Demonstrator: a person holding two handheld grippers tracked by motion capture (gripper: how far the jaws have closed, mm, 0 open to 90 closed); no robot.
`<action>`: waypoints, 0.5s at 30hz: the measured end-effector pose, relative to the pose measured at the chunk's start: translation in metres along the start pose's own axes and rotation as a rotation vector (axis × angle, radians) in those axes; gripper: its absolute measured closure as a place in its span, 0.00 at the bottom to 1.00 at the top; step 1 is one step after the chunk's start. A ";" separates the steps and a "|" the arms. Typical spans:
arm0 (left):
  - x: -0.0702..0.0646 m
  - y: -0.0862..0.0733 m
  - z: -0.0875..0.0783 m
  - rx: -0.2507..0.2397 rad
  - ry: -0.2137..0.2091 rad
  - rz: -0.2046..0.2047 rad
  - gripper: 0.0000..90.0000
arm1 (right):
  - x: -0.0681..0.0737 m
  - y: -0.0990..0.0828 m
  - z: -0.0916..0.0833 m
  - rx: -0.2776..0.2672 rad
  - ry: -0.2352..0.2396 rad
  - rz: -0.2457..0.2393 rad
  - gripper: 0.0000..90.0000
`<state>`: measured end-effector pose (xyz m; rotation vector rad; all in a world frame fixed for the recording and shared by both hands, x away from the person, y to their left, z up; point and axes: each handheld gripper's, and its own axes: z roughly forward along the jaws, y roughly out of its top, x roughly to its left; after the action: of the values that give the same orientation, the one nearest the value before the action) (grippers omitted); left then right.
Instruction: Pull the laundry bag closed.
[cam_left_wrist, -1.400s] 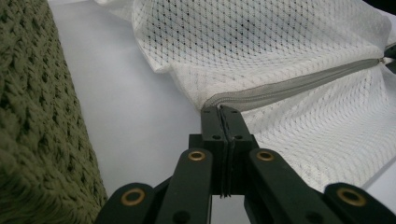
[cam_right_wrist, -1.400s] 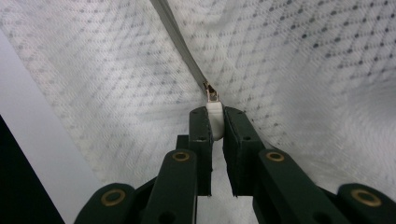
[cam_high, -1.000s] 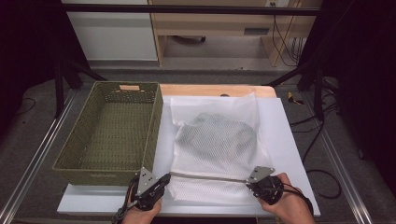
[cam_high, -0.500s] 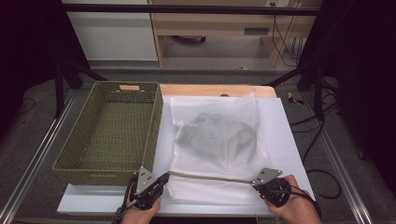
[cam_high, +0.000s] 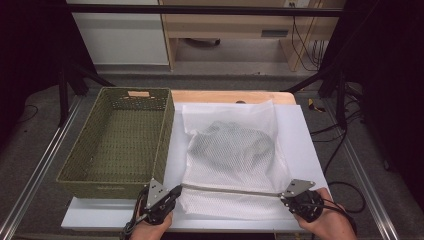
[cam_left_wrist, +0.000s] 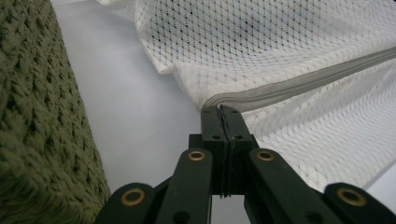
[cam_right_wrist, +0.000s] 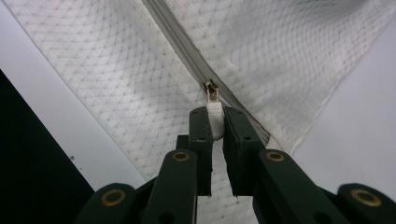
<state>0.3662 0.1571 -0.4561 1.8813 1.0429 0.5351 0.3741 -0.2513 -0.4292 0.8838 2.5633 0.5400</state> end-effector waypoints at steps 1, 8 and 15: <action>0.000 0.000 0.000 0.000 -0.002 0.001 1.00 | -0.002 -0.002 0.000 0.001 0.003 0.009 0.91; 0.000 0.001 -0.001 0.002 0.000 0.008 1.00 | -0.007 -0.007 0.000 0.007 0.006 0.021 0.91; -0.001 0.002 -0.001 0.006 0.006 0.010 1.00 | -0.013 -0.009 0.001 0.020 0.026 0.020 0.91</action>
<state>0.3662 0.1566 -0.4542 1.8923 1.0413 0.5442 0.3797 -0.2663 -0.4311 0.9157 2.5898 0.5358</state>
